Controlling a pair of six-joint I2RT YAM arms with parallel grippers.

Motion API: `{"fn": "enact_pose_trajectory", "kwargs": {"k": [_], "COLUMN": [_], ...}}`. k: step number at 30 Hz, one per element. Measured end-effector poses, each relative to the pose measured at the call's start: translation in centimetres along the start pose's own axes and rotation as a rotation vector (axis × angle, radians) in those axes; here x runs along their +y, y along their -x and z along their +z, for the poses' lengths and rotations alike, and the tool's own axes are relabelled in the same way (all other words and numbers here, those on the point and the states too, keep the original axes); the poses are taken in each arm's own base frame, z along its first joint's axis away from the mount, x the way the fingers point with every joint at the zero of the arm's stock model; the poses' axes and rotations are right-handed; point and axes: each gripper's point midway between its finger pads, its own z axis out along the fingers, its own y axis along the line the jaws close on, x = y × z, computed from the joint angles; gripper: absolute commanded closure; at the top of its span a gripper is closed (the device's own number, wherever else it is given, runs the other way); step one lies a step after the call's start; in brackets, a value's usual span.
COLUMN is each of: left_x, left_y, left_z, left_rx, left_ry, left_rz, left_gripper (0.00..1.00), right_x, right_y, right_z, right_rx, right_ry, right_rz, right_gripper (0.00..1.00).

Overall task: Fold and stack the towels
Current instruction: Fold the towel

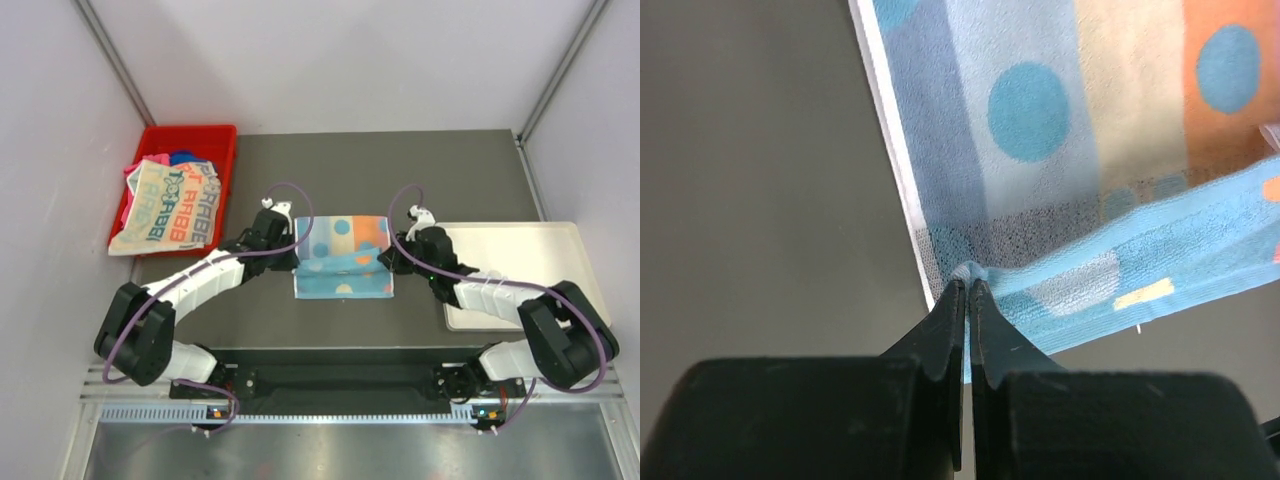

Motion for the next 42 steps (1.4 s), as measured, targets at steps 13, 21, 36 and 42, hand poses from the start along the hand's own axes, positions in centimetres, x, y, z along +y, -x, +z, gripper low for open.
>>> {"fn": "enact_pose_trajectory", "kwargs": {"k": [13, 21, 36, 42], "left_x": [0.3, 0.2, -0.7, 0.5], "left_y": [-2.0, -2.8, -0.7, -0.2], "left_z": [-0.4, -1.7, -0.7, 1.2], "left_rx": [0.024, 0.037, 0.056, 0.083], "left_ry": [0.002, -0.012, 0.012, 0.105], "left_rz": [0.012, 0.010, -0.020, -0.031], "left_gripper": [0.84, 0.67, 0.65, 0.65], "right_x": [0.0, 0.5, -0.8, -2.0], "right_y": [-1.1, 0.1, -1.0, 0.0], "right_z": [-2.4, -4.0, -2.0, -0.9], "right_rx": [-0.017, -0.052, 0.056, 0.069], "right_ry": [0.017, 0.009, -0.115, -0.214], "right_rz": [0.016, 0.009, 0.000, -0.006], "right_gripper": [0.76, 0.73, 0.73, 0.67]}}
